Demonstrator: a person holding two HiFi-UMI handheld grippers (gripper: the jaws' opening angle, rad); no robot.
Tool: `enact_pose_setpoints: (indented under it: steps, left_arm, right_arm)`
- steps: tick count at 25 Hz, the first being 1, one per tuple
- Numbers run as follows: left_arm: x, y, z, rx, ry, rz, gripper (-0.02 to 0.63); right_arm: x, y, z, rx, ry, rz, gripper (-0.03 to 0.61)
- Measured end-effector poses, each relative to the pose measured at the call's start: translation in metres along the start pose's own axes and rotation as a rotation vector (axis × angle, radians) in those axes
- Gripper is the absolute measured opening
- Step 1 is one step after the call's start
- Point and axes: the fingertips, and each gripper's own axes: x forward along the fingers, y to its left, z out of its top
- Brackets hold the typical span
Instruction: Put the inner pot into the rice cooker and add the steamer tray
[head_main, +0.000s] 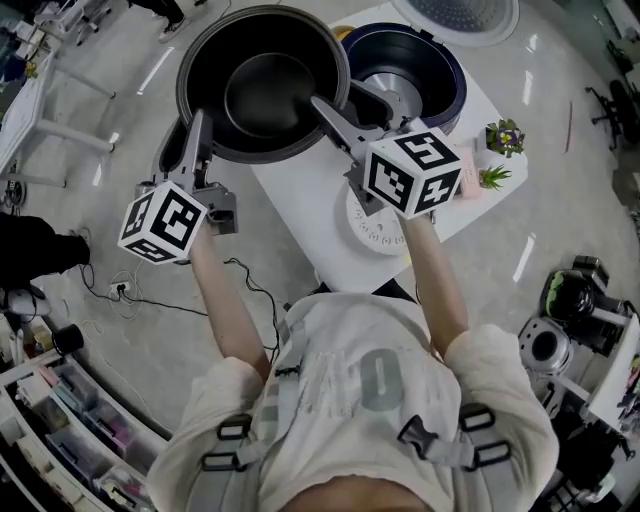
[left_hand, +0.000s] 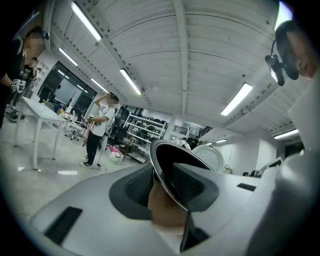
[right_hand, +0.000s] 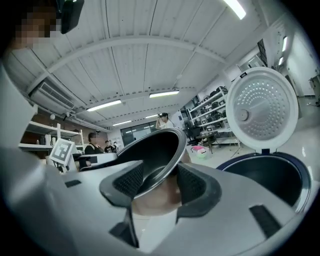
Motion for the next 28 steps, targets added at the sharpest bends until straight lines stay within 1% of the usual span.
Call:
enact_pose_setpoints:
  steps: [3,7,12,15,20,25,28]
  left_arm:
    - [0.012,-0.023,0.015,0.025,-0.032,-0.010,0.130]
    - [0.034,-0.058,0.028,0.049,-0.062,-0.042,0.130]
    - [0.061,-0.101,0.033,0.083,-0.065,-0.098,0.130]
    - [0.081,-0.126,0.029,0.118,-0.045,-0.134,0.130]
    - [0.116,-0.163,0.011,0.176,0.010,-0.163,0.130]
    - [0.143,-0.179,-0.006,0.222,0.069,-0.182,0.130]
    - [0.154,-0.184,-0.020,0.221,0.105,-0.190,0.130]
  right_arm:
    - [-0.011,-0.012,0.025,-0.029,-0.025,0.008,0.202]
    - [-0.029,-0.034,0.053,-0.049,-0.057,-0.005,0.202]
    - [-0.056,-0.065,0.072,-0.053,-0.069,-0.029,0.207]
    - [-0.073,-0.089,0.078,-0.042,-0.081,-0.060,0.207]
    - [-0.097,-0.134,0.079,-0.017,-0.080,-0.126,0.206]
    - [-0.106,-0.163,0.073,0.030,-0.069,-0.172,0.204]
    - [-0.111,-0.175,0.067,0.050,-0.050,-0.196,0.203]
